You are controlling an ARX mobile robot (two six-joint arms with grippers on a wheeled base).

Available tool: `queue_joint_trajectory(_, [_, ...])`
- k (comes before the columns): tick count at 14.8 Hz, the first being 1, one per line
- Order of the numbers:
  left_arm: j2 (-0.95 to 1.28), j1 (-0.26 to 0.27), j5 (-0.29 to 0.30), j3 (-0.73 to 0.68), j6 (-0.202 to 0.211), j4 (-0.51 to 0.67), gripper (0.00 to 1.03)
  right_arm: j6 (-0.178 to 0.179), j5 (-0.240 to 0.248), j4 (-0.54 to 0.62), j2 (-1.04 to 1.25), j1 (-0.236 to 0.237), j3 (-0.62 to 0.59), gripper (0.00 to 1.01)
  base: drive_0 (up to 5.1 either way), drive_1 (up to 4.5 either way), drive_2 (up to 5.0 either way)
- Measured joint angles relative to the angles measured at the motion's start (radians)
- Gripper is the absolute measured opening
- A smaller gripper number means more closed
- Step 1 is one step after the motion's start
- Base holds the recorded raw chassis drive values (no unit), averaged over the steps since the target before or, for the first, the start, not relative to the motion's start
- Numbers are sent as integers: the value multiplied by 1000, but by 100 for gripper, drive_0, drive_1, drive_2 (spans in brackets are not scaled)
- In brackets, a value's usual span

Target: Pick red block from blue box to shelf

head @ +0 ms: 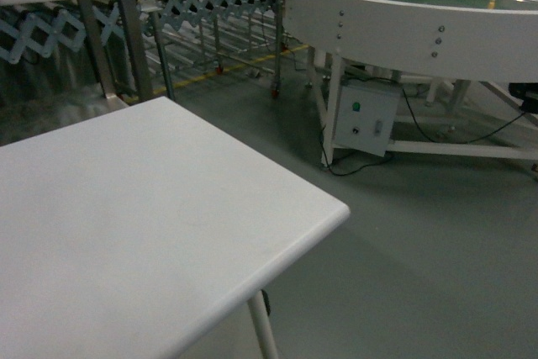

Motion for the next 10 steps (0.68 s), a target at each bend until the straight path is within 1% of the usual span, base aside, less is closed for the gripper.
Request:
queue_joint_trajectory(5, [0, 0, 1, 0, 0, -2, 98, 0, 1, -2, -1, 0, 0, 29, 283, -145, -580])
queue_joint_trajectory(10, [0, 0, 1, 0, 0, 0, 98, 0, 0, -2, 1, 0, 0, 29, 271, -194, -591])
